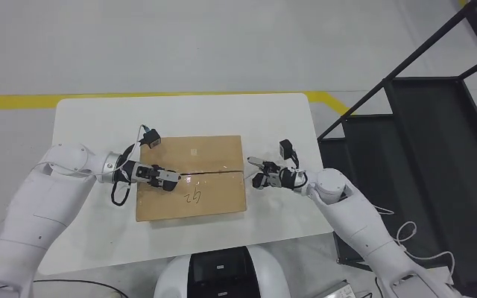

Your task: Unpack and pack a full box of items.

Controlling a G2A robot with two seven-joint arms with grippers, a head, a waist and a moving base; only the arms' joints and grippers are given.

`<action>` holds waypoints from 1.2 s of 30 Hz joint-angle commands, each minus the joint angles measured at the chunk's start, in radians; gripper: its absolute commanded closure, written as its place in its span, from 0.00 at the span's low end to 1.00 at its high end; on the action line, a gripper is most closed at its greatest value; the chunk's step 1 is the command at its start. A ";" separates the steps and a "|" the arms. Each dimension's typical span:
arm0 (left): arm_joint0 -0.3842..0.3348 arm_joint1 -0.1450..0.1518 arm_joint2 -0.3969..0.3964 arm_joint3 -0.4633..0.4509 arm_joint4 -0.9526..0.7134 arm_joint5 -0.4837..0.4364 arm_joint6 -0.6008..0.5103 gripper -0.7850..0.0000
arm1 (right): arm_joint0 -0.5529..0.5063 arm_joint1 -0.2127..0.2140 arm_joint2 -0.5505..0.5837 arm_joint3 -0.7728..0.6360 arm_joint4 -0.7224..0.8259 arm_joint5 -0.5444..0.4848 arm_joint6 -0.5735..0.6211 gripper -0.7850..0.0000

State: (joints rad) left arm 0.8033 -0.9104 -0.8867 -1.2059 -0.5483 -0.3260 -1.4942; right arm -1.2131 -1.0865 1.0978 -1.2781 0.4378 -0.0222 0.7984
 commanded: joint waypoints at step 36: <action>0.000 0.000 0.000 0.000 0.000 0.000 0.000 0.00 | -0.152 -0.003 0.109 -0.144 0.065 -0.397 0.051 0.00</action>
State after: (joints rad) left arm 0.8033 -0.9104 -0.8867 -1.2059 -0.5483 -0.3260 -1.4942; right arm -1.3617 -1.0896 1.2048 -1.4120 0.5097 -0.4156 0.8508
